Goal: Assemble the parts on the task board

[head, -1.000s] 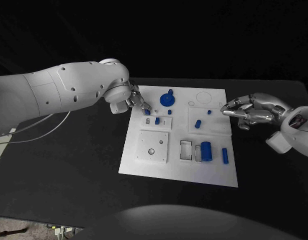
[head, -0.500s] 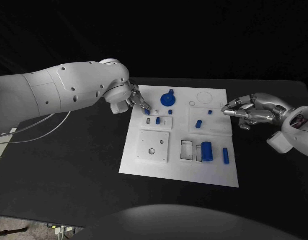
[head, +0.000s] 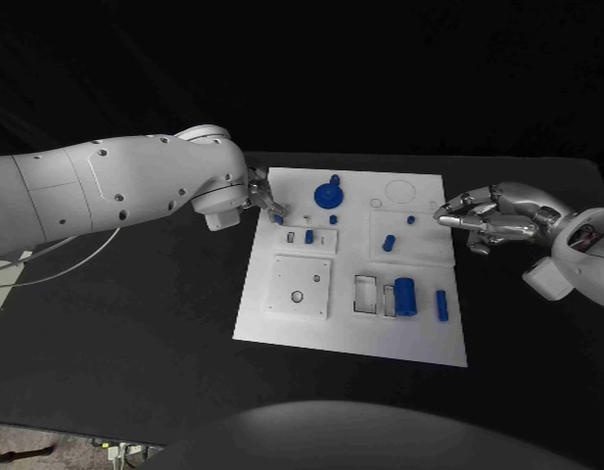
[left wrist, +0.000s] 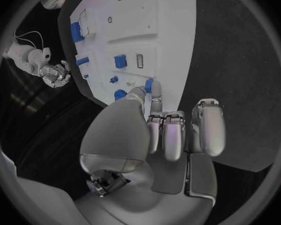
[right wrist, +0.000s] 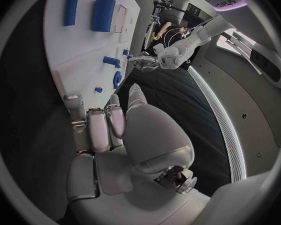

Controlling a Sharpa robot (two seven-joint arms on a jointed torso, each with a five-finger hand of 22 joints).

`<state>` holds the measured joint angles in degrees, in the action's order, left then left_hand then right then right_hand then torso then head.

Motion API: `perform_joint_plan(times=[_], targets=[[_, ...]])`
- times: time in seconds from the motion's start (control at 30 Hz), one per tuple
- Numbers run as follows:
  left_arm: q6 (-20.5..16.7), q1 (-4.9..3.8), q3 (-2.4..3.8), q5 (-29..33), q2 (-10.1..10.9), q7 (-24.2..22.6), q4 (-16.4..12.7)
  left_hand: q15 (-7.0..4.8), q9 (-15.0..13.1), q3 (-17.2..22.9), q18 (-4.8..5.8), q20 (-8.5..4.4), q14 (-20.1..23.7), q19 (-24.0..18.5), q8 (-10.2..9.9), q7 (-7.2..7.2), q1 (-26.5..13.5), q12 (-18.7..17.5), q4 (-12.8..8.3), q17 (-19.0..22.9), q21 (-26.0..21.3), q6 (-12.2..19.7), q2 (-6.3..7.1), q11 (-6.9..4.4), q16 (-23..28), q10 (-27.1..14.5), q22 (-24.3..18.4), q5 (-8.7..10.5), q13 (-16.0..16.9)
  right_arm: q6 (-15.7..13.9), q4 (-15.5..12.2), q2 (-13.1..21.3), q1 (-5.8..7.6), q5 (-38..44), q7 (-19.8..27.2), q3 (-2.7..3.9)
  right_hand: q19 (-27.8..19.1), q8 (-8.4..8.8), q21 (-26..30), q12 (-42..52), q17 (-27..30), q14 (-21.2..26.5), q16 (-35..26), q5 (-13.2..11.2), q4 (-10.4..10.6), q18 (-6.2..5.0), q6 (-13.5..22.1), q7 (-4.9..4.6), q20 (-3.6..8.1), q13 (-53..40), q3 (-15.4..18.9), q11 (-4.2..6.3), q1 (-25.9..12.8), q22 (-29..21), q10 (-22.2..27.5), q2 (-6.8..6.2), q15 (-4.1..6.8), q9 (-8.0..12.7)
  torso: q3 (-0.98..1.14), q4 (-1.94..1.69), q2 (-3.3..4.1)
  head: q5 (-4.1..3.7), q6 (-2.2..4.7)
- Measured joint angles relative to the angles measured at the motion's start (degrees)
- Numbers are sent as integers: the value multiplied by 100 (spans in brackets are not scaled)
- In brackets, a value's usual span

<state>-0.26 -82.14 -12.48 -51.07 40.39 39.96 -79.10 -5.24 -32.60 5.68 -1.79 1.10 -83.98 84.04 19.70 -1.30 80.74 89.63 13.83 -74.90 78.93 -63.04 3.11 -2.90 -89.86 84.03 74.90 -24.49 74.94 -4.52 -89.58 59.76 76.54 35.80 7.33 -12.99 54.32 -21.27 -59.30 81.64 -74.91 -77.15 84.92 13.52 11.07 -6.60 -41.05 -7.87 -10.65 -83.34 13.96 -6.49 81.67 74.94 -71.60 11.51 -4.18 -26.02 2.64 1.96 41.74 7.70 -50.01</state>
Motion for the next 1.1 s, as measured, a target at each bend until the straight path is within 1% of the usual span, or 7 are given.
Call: perform_joint_plan(times=[0.07, 0.33, 0.53, 0.6, 0.83, 0.93, 1.1], targets=[[-29, -2, 2, -131, 52, 0, -80, 0, -30, 47, 0, 0, 0, 0, 0, 0, -8, 0, 27, 0, 0, 0, 36, 0, 0, 0, 0, 21, 0, 0, 0, 1, 0, 0, 0, 0, 0, 0, 0, -1, 0, 0, 0, 0, 0, 0, 0, 0, 0, 0, 0, -6, 0, 0, 6, 0, 0, 0, 1, -1, -1, 0, 0], [-102, -6, 3, -434, 229, 1, -403, 0, -40, 84, 0, 0, 0, 0, 23, 0, -12, 0, 38, -1, 0, 0, 39, 0, 0, 0, 0, 26, 0, 2, 0, 5, 0, 0, -3, 0, 0, 0, 0, -1, 0, 0, -22, 0, 0, 0, 0, 0, 0, 1, 0, 13, 0, -1, 27, 0, 0, 0, -2, -2, -1, -1, 0], [-118, -7, 3, -572, 294, 1, -622, -20, -51, 149, 0, 0, -20, 0, 47, 5, -20, 0, 84, -4, 0, 4, 48, 1, 0, 1, 0, 42, 0, 7, 3, 6, -3, -1, -6, 0, 0, 0, 0, -1, 1, 0, -22, 0, 0, 0, 0, 0, 0, 1, 0, 13, 0, -1, 27, 0, 0, 4, -4, 1, 3, -1, 0], [-117, -7, 3, -606, 318, 1, -692, -20, -79, 198, 0, 0, -20, 0, 60, 20, -55, 0, 83, -4, 0, 19, 83, 1, 0, 0, 0, 42, 0, 10, 4, 5, -4, -1, -6, 0, 0, 0, 0, -1, 1, 0, -22, 0, 0, 0, 0, 0, 0, 1, 0, 12, 0, -1, 27, 0, 0, 4, -4, 2, 4, -1, 0], [-93, -9, 4, -628, 399, 1, -854, -20, -79, 233, 0, 1, -20, 0, 66, 21, -72, 0, 82, -4, -1, 19, 99, 2, 0, 0, 0, 43, 0, 15, 5, 12, -6, -1, -11, 0, 0, 0, 0, 0, 0, 0, -22, 0, 0, 0, 0, 0, 0, 4, 0, 3, 0, -2, 37, 0, 0, 4, -4, 2, 4, -9, 0], [-74, -9, 4, -626, 412, 1, -880, -20, -78, 267, 0, 1, -20, 0, 66, 21, -87, 0, 60, -4, -1, 18, 113, 2, 0, 0, 0, 43, 0, 18, 5, 14, -6, -1, -14, 0, -43, 0, 28, 0, -4, 20, -22, 0, 0, 0, 0, 0, 2, 4, 0, 3, -1, -2, 37, -1, -21, 4, -2, 1, 3, -7, 0], [-24, -10, 2, -606, 410, 1, -897, -20, -79, 307, 0, 1, -20, 0, 66, 21, -95, 0, 52, -3, -1, 18, 121, 2, 0, 0, 0, 55, 0, 21, 6, 8, -7, -1, -17, 0, -42, 0, 28, 0, -4, 20, -22, 0, 0, 0, 0, 0, 2, 4, 0, 3, -1, -2, 37, -1, -21, 4, 0, 2, 0, 9, 0]])
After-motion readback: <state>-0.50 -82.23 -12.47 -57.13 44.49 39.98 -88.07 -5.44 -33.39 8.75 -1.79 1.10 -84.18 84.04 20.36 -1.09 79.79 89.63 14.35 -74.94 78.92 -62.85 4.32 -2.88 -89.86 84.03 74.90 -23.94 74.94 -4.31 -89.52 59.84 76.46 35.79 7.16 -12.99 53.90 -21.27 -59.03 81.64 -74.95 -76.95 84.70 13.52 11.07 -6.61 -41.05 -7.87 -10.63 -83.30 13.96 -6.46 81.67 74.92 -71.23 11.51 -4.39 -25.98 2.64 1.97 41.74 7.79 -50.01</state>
